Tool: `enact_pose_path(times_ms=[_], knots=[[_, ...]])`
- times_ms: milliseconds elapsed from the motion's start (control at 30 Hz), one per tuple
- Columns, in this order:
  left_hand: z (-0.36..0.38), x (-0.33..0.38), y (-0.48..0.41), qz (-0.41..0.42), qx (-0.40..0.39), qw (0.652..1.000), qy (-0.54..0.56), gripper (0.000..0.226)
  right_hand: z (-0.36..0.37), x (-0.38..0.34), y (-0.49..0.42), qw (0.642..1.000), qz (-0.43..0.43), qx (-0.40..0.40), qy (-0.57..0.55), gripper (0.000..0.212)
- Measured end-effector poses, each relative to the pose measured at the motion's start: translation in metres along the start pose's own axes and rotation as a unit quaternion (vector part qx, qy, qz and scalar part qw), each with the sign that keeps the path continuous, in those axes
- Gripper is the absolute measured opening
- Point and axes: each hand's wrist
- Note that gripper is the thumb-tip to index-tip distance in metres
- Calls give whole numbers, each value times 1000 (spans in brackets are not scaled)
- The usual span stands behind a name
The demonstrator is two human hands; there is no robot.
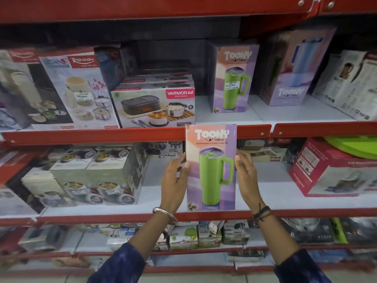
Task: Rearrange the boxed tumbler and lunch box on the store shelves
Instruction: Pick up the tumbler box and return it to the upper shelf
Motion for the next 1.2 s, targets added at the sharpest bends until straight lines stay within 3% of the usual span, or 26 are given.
enact_pose_path(times_ms=[233,367,533,667,1033,1200], knots=[[-1,40,-37,83,24,996,36,36,-10,-50,-7,994,-108,16,17,58],[4,67,-79,147,53,987,29,32,-20,-90,-23,975,-207,33,79,64],[26,81,-125,150,50,984,80,38,-35,-122,-65,957,-274,63,70,65],[53,74,-148,156,27,981,111,44,-49,-126,-100,956,-274,71,81,61],[99,37,-186,130,21,991,-12,46,-63,-102,-156,971,-195,73,115,59],[107,33,-193,200,-34,972,-119,69,-58,-91,-170,960,-214,87,159,72]])
Point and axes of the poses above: each hand's wrist, its own y-axis away from the middle knuckle, its own z-axis out of the palm, x = y × z, and after that the axes turned 14 degrees about z, right-handed
